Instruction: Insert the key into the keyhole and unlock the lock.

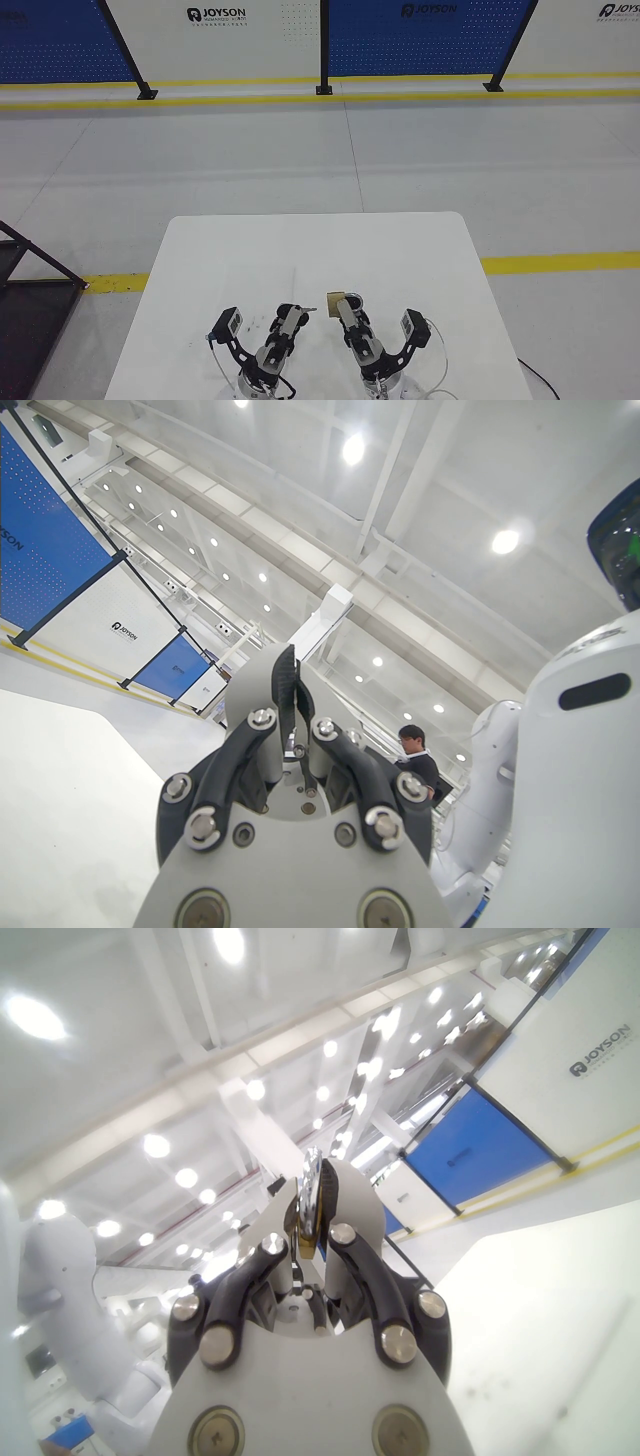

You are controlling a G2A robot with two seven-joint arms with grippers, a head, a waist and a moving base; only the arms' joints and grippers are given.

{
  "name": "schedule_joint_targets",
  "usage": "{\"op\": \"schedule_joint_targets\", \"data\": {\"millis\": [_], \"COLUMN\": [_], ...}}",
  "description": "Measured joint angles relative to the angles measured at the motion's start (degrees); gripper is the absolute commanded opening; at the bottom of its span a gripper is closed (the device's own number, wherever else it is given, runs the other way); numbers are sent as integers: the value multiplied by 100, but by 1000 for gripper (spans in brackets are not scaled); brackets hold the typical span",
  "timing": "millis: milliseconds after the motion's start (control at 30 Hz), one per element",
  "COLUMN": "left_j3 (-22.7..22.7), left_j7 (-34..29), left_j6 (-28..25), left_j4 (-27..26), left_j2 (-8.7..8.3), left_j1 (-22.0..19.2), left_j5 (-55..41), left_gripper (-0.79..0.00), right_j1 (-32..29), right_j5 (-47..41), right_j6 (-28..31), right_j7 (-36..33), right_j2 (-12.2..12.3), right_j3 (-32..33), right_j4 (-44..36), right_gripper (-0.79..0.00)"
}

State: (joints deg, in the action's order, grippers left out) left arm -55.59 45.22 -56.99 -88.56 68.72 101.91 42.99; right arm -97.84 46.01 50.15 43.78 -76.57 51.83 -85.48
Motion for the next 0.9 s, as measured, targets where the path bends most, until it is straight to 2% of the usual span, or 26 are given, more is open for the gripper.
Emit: {"op": "schedule_joint_targets", "data": {"millis": [300, 900], "left_j3": [-29, -42], "left_j7": [-155, -58], "left_j6": [300, 332], "left_j4": [-93, -6], "left_j2": [52, 164], "left_j1": [23, -14], "left_j5": [65, 143], "left_gripper": [-785, -785], "right_j1": [-45, -118], "right_j5": [-52, 150], "right_j6": [-303, -313], "right_j7": [-6, 46], "right_j2": [-53, -92], "right_j3": [-60, -85], "right_j4": [-110, -170], "right_gripper": [-785, -785]}}
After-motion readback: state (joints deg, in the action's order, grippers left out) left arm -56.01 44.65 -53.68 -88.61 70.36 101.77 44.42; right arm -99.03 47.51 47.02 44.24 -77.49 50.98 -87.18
